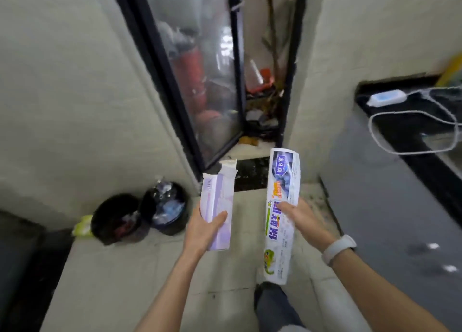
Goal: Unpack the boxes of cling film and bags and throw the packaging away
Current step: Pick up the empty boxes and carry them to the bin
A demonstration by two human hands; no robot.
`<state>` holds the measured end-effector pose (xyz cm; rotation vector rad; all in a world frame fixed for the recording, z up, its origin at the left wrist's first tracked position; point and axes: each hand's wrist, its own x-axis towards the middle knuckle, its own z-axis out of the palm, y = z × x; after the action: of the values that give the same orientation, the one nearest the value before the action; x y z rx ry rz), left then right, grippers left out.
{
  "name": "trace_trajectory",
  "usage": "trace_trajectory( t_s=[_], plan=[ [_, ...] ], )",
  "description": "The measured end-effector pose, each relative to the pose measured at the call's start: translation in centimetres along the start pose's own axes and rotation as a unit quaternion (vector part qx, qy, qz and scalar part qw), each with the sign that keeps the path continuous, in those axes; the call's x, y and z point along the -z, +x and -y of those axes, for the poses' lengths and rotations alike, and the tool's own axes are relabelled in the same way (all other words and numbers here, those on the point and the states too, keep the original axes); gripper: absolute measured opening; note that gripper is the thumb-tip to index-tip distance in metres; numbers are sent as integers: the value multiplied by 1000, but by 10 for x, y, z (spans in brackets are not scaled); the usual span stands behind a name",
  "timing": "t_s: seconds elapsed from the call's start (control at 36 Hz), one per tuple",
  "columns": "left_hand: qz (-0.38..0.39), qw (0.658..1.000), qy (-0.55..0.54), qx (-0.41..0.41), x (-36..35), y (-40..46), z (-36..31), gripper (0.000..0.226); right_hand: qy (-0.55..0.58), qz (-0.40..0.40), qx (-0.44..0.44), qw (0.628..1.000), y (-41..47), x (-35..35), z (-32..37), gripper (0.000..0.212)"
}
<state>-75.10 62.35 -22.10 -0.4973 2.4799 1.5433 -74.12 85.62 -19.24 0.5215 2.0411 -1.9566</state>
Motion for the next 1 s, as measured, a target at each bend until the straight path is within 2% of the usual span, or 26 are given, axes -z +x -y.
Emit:
trace_trajectory(
  t_s=[0.17, 0.28, 0.39, 0.47, 0.56, 0.67, 0.75, 0.86, 0.94, 1.0],
  plan=[
    [-56, 983, -113, 134, 87, 48, 55, 56, -11, 122, -49, 991, 87, -122, 20, 21],
    [-67, 959, -181, 210, 128, 100, 81, 37, -9, 162, -81, 983, 155, -193, 28, 22],
    [-101, 938, -200, 265, 157, 170, 107, 58, -28, 197, -125, 972, 232, -254, 28, 30],
    [-138, 925, -201, 291, 169, 228, 135, 55, -62, 225, -164, 958, 287, -295, 16, 34],
    [-163, 916, -186, 316, 172, 279, 174, 42, -115, 253, -221, 935, 336, -331, -10, 36],
    [-192, 904, -150, 352, 164, 336, 235, 48, -148, 266, -315, 899, 392, -370, -66, 32],
    [-171, 913, -84, 361, 156, 374, 278, 49, -173, 276, -383, 865, 429, -392, -110, 33],
    [-128, 918, -25, 375, 135, 437, 353, 49, -116, 296, -475, 821, 484, -431, -193, 26],
    [-90, 939, 24, 332, 119, 476, 399, 45, -70, 311, -489, 812, 519, -458, -245, 35],
    [-90, 947, -27, 309, 109, 494, 421, 53, 0, 297, -504, 811, 536, -471, -267, 42]
  ],
)
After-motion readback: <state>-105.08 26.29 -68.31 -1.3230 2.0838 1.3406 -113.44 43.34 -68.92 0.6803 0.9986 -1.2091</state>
